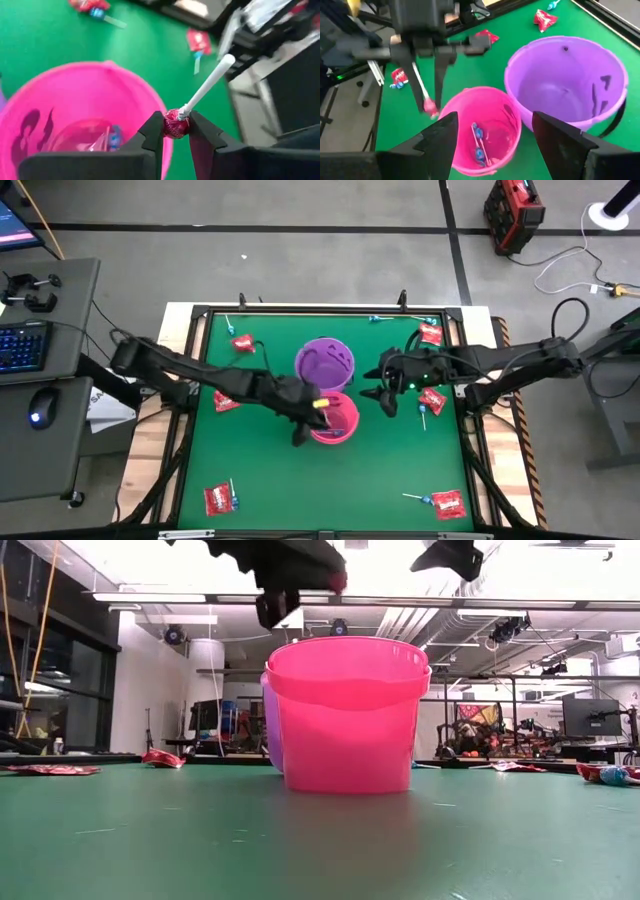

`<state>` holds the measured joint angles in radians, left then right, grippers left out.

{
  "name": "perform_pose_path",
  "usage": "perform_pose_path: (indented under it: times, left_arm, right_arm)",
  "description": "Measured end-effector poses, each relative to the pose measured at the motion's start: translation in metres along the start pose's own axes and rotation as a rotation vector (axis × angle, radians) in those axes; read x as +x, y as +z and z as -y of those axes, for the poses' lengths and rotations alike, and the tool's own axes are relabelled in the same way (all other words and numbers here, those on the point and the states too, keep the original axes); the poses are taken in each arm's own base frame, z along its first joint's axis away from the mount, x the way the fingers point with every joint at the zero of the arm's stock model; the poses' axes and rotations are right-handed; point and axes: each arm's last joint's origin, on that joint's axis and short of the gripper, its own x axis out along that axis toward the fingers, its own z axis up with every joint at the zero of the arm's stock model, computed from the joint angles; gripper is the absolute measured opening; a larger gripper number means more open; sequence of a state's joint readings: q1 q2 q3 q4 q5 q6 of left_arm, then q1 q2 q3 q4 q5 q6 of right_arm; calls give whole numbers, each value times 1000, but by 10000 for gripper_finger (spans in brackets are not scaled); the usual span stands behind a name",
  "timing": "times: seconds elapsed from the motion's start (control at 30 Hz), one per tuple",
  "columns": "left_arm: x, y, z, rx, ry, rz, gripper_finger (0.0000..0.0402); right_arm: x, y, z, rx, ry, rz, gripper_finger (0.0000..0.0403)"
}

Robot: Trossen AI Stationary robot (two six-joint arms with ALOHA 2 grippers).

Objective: Sort candy by brand, put in halloween buckets
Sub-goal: Put the red candy into the pink bucket, then put the blue candy into the pink bucket

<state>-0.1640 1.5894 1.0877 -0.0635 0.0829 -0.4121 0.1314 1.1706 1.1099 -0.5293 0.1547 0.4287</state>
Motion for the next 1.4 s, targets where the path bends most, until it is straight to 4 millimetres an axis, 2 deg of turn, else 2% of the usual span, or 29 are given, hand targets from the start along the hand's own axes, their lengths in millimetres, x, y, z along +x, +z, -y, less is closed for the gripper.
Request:
perform_pose_path:
  times: [0.17,0.33,0.47,0.6,0.67,0.77,0.87,0.97,1.07,1.13,1.23,1.4]
  left_arm:
    - [19,5,-4,41,95,-37,108]
    - [19,16,-6,90,135,-100,173]
    - [-3,28,-8,88,159,-155,205]
    - [-44,33,-16,50,230,-251,212]
    - [-64,33,-22,34,269,-244,213]
    - [-92,31,-36,-37,340,-157,213]
    - [-113,23,-53,-153,384,-36,213]
    - [-126,12,-67,-240,396,78,213]
    - [-132,1,-80,-276,407,135,213]
    - [-135,-4,-89,-294,429,142,213]
    - [-138,-7,-101,-322,442,133,213]
    - [-145,-4,-114,-235,410,126,213]
  right_arm:
    - [-6,3,0,-16,-19,-28,248]
    - [-6,-1,2,-20,-38,-68,248]
    - [-7,-4,3,-8,-52,-96,248]
    - [-7,-8,5,10,-68,-138,248]
    - [-8,-14,8,28,-100,-200,248]
    - [-9,-31,16,82,-186,-339,248]
    - [-6,-58,25,189,-256,-519,248]
    - [0,-91,36,347,-313,-686,248]
    - [8,-125,47,585,-408,-804,248]
    - [11,-144,54,709,-499,-834,248]
    - [13,-163,63,832,-628,-812,248]
    - [15,-169,68,943,-765,-713,248]
